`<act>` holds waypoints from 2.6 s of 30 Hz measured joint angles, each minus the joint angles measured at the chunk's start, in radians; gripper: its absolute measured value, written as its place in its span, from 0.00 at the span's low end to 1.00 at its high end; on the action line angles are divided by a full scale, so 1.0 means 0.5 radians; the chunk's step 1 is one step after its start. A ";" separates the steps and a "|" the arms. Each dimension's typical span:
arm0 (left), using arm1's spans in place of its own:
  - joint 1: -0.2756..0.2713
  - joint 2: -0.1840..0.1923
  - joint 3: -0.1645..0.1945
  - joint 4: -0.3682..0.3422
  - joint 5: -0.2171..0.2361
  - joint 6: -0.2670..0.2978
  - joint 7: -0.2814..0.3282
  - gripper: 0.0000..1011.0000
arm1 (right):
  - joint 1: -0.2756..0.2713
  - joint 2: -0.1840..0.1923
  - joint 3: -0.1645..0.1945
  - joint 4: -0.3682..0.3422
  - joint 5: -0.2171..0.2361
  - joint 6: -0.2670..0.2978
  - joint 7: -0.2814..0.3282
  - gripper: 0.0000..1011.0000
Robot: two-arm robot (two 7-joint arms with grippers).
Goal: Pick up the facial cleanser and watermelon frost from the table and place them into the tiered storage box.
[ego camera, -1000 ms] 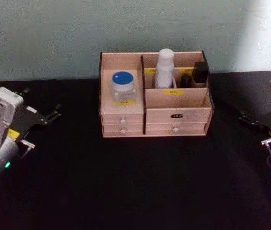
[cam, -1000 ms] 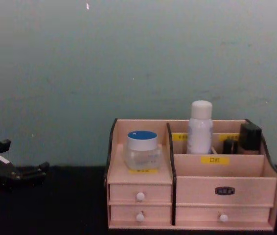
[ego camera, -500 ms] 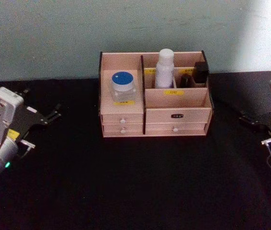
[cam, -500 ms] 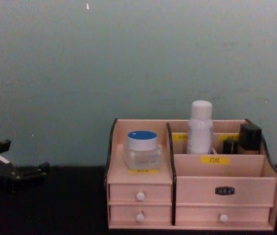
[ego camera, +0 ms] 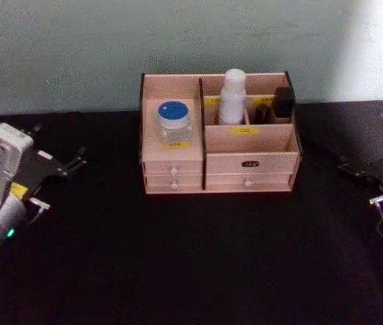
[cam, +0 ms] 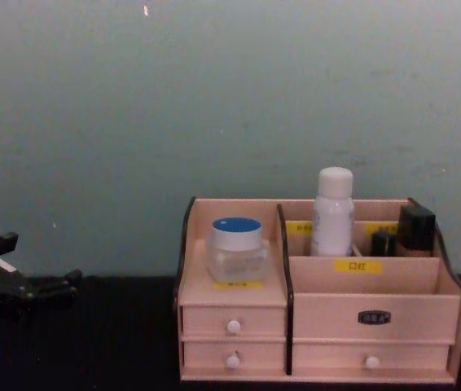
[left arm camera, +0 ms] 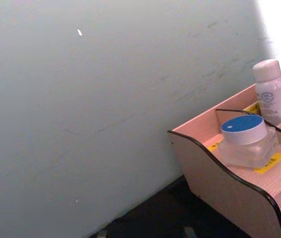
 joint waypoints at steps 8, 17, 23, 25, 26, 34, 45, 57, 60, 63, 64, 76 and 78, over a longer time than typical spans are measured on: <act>0.000 0.000 0.000 0.000 0.000 0.000 0.000 0.99 | 0.000 0.000 0.000 0.000 0.000 0.000 0.000 0.99; 0.000 0.000 0.000 0.000 0.000 0.000 0.000 0.99 | 0.000 0.000 0.000 0.000 0.000 0.000 0.000 0.99; 0.000 0.000 0.000 0.000 0.000 0.000 0.000 0.99 | 0.000 0.000 0.000 0.000 0.000 0.000 0.000 0.99; 0.000 0.000 0.000 0.000 0.000 0.000 0.000 0.99 | 0.000 0.000 0.000 0.000 0.000 0.000 0.000 0.99; 0.000 0.000 0.000 0.000 0.000 0.000 0.000 0.99 | 0.000 0.000 0.000 0.000 0.000 0.000 0.000 0.99; 0.000 0.000 0.000 0.000 0.000 0.000 0.000 0.99 | 0.000 0.000 0.000 0.000 0.000 0.000 0.000 0.99; 0.000 0.000 0.000 0.000 0.000 0.000 0.000 0.99 | 0.000 0.000 0.000 0.000 0.000 0.000 0.000 0.99; 0.000 0.000 0.000 0.000 0.000 0.000 0.000 0.99 | 0.000 0.000 0.000 0.000 0.000 0.000 0.000 0.99; 0.000 0.000 0.000 0.000 0.000 0.000 0.000 0.99 | 0.000 0.000 0.000 0.000 0.000 0.000 0.000 0.99; 0.000 0.000 0.000 0.000 0.000 0.000 0.000 0.99 | 0.000 0.000 0.000 0.000 0.000 0.000 0.000 0.99; 0.000 0.000 0.000 0.000 0.000 0.000 0.000 0.99 | 0.000 0.000 0.000 0.000 0.000 0.000 0.000 0.99; 0.000 0.000 0.000 0.000 0.000 0.000 0.000 0.99 | 0.000 0.000 0.000 0.000 0.000 0.000 0.000 0.99; 0.000 0.000 0.000 0.000 0.000 0.000 0.000 0.99 | 0.000 0.000 0.000 0.000 0.000 0.000 0.000 0.99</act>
